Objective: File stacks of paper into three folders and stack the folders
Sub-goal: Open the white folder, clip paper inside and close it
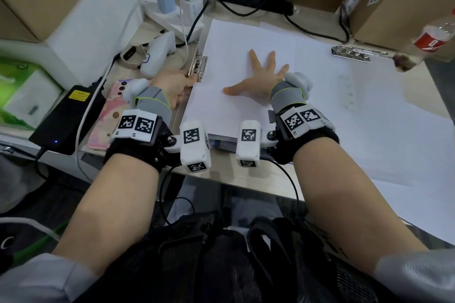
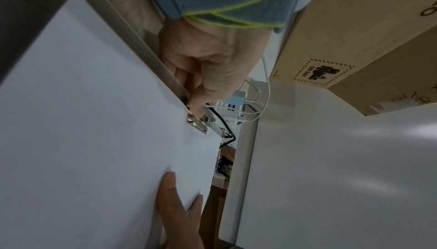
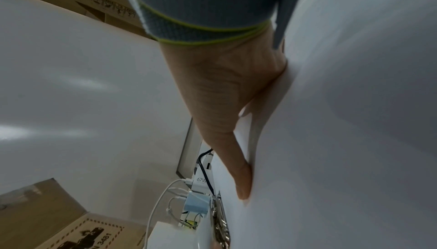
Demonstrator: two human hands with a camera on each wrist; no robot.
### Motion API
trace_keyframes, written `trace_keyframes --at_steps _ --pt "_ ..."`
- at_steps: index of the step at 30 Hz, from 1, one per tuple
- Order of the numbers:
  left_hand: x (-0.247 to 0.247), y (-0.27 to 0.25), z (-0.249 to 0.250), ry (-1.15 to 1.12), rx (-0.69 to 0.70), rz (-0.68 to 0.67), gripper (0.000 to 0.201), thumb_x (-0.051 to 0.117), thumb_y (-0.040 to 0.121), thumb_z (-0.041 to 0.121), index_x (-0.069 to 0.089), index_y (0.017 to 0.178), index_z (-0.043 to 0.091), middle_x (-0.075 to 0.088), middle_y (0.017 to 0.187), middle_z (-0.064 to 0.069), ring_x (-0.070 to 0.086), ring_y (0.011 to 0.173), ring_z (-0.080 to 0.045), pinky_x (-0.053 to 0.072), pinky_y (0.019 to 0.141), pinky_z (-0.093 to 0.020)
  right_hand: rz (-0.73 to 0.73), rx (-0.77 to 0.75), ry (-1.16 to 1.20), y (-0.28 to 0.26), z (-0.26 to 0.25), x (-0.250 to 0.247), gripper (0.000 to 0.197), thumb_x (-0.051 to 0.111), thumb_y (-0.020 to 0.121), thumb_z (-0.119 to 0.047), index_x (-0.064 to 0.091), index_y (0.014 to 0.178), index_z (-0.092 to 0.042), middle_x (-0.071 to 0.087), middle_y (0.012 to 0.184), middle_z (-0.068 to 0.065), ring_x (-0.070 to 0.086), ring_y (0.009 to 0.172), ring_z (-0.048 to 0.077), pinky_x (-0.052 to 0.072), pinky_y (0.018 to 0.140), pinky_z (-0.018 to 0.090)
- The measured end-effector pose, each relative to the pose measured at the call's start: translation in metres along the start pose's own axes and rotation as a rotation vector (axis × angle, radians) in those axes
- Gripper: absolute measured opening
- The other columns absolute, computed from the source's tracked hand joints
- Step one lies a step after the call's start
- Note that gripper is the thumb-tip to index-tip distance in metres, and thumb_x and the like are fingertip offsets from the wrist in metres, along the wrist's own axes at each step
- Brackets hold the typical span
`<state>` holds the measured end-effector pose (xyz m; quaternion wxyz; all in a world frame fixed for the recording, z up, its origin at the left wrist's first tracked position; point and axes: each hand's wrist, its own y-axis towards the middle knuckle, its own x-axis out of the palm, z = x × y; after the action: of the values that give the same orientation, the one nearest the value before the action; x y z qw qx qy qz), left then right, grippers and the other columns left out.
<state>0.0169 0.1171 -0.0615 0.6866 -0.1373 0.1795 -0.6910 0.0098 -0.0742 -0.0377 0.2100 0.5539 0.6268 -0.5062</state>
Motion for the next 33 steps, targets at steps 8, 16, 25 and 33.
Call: trace_keyframes --at_steps 8,16,25,33 --pt "0.003 -0.008 0.002 0.082 0.020 0.055 0.026 0.053 0.096 0.019 0.058 0.118 0.006 0.062 0.091 -0.005 0.054 0.083 -0.018 0.050 0.081 -0.032 0.042 -0.014 0.036 -0.002 0.000 0.001 0.118 0.072 0.061 -0.068 -0.005 0.147 -0.045 -0.025 0.156 -0.005 -0.027 0.140 0.041 0.000 0.115 0.057" --pt "0.010 -0.022 0.025 0.468 0.271 0.219 0.016 0.058 0.084 0.003 0.065 0.098 -0.001 0.065 0.098 -0.023 0.057 0.115 -0.025 0.049 0.084 -0.026 0.067 -0.086 0.061 -0.028 0.016 -0.010 0.100 0.073 0.070 -0.056 0.016 0.149 -0.036 -0.002 0.160 0.000 -0.007 0.147 0.032 0.011 0.118 0.052" --pt "0.078 -0.063 0.045 0.684 0.423 0.075 0.044 0.059 0.089 0.023 0.051 0.132 0.014 0.049 0.140 -0.010 0.049 0.127 -0.027 0.041 0.104 -0.032 0.260 -0.153 0.411 -0.072 0.071 -0.030 0.061 0.077 0.076 -0.027 0.053 0.131 -0.012 0.056 0.131 0.008 0.053 0.120 0.020 0.042 0.100 0.028" --pt "0.169 -0.103 0.039 0.653 0.511 -0.275 0.036 0.057 0.092 0.017 0.057 0.127 0.005 0.057 0.131 -0.011 0.053 0.121 -0.022 0.039 0.086 -0.020 0.580 -0.044 0.639 -0.110 0.145 -0.039 0.027 0.067 0.077 -0.012 0.068 0.104 -0.009 0.071 0.095 0.010 0.064 0.085 0.020 0.055 0.086 0.038"
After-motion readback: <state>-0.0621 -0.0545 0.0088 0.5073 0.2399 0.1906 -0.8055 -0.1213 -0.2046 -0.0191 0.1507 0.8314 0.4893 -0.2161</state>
